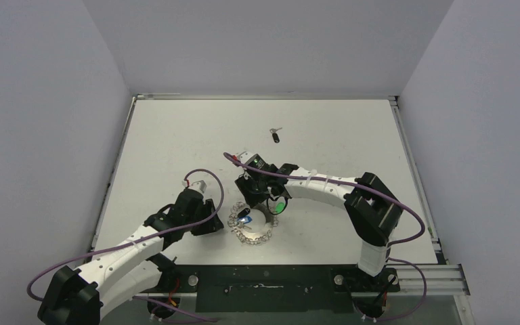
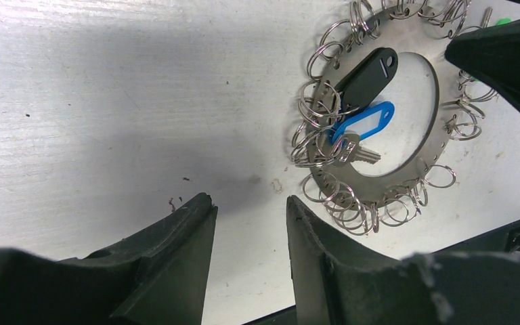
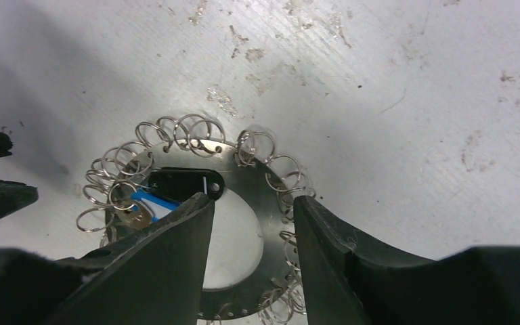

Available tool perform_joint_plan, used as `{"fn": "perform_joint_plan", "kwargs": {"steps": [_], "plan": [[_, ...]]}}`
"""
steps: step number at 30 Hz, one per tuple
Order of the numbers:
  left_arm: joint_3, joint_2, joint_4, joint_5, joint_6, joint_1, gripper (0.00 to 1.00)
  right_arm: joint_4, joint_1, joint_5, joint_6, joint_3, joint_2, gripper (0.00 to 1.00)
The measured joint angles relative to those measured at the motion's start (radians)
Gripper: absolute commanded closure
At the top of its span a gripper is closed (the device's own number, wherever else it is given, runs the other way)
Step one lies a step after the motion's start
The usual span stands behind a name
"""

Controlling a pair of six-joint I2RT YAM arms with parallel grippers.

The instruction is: Put the keys on the keyring

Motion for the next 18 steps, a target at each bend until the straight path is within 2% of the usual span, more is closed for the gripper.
{"fn": "perform_joint_plan", "kwargs": {"steps": [5, 10, 18], "plan": [[-0.015, -0.011, 0.012, 0.004, -0.010, 0.000, 0.60, 0.026, -0.008, -0.069, 0.023, 0.002, 0.016, 0.48], [-0.049, -0.012, 0.064, 0.030, -0.037, 0.000, 0.60, 0.051, -0.012, -0.107, 0.043, -0.001, 0.016, 0.48], [-0.072, 0.040, 0.172, 0.090, -0.068, 0.000, 0.58, 0.087, -0.014, -0.159, 0.073, -0.101, -0.002, 0.48]]}}
